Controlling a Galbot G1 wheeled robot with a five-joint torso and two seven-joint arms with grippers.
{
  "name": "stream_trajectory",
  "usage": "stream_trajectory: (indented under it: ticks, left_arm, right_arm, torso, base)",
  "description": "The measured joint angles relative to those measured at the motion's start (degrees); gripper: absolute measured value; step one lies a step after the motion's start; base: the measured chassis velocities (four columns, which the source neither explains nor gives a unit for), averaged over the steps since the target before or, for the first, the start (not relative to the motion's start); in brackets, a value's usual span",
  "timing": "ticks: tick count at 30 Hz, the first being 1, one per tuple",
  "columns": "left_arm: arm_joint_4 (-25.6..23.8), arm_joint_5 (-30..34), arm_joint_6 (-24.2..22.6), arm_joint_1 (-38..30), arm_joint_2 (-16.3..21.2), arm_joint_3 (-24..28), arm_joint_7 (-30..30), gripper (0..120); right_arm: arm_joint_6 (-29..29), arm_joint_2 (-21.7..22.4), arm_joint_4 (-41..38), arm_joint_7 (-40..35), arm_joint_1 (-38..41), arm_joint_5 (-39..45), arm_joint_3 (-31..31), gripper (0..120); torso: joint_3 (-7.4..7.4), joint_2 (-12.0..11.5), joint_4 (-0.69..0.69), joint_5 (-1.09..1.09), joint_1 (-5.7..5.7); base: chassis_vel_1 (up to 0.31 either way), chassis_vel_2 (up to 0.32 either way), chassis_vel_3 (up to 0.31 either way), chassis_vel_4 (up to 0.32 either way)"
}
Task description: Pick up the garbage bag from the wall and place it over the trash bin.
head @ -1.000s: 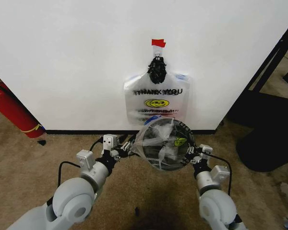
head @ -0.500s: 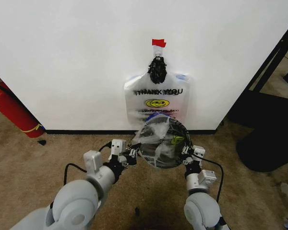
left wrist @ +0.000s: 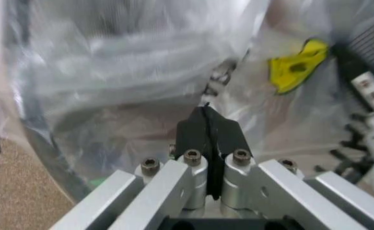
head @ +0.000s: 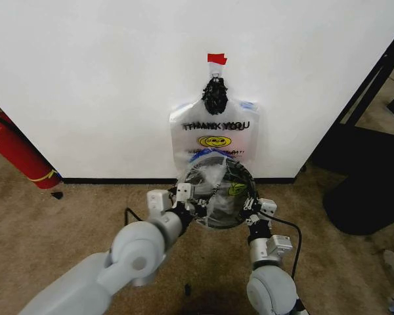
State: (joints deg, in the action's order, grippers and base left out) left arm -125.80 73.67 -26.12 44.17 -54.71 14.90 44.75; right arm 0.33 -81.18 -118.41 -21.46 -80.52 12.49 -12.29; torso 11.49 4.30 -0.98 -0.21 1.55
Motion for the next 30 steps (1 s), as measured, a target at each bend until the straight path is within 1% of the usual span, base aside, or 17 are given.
stream_trajectory:
  ticks: [5,7,8,10,11,18,19,22,30]
  left_arm:
    - [2.2,-0.8,0.0,-0.7,-1.7,1.4,0.6,0]
    - [4.0,-2.8,-0.2,-1.5,-2.9,2.3,1.1,0]
    - [5.4,-5.4,-0.3,-2.1,-3.7,3.4,1.3,0]
    - [5.8,-5.9,-0.3,-2.4,-4.1,4.0,1.3,0]
    - [6.8,-6.2,-0.3,-3.4,-5.7,5.2,1.6,0]
    - [10.2,-4.6,-0.4,-6.3,-8.2,7.1,2.6,0]
    - [11.6,-4.3,-0.4,-7.2,-9.3,7.5,3.0,0]
    - [13.0,-4.4,-0.4,-7.9,-10.7,7.8,3.3,0]
    - [16.0,-4.7,-0.3,-9.0,-12.3,8.2,3.8,0]
  right_arm:
    - [0.2,0.0,0.0,0.5,0.2,-0.1,0.1,0]
    - [0.3,-0.2,-0.2,0.8,0.2,-0.4,0.2,0]
    - [0.4,-0.3,-0.2,1.1,0.1,-0.9,0.4,0]
    - [0.4,-0.4,-0.2,1.2,0.1,-1.1,0.4,0]
    - [0.6,-0.7,-0.3,1.6,-0.1,-1.7,0.3,0]
    - [1.1,-0.6,-0.8,2.7,-0.7,-2.6,0.3,0]
    - [1.2,-0.6,-1.0,3.1,-0.9,-2.7,0.3,0]
    - [1.3,-0.5,-1.4,3.4,-1.3,-2.9,0.3,0]
    - [1.5,-0.1,-2.9,4.6,-2.6,-3.1,0.2,0]
  torso:
    - [0.0,0.0,0.0,-0.01,0.0]
    - [0.0,0.0,-0.01,0.0,0.0]
    - [0.0,0.0,0.0,0.0,0.0]
    - [0.0,0.0,0.0,-0.01,0.0]
    - [0.0,0.0,-0.01,0.0,0.0]
    - [0.0,0.0,-0.01,-0.01,0.0]
    - [0.0,0.0,-0.01,0.0,0.0]
    - [0.0,0.0,-0.01,-0.01,0.0]
    - [0.0,0.0,-0.01,-0.01,0.0]
  base:
    - [0.0,0.0,0.0,0.0]
    - [0.0,0.0,0.0,0.0]
    - [0.0,0.0,0.0,0.0]
    - [0.0,0.0,0.0,0.0]
    - [0.0,0.0,0.0,0.0]
    - [0.0,0.0,0.0,0.0]
    - [0.0,0.0,0.0,0.0]
    - [0.0,0.0,0.0,0.0]
    - [0.0,0.0,0.0,0.0]
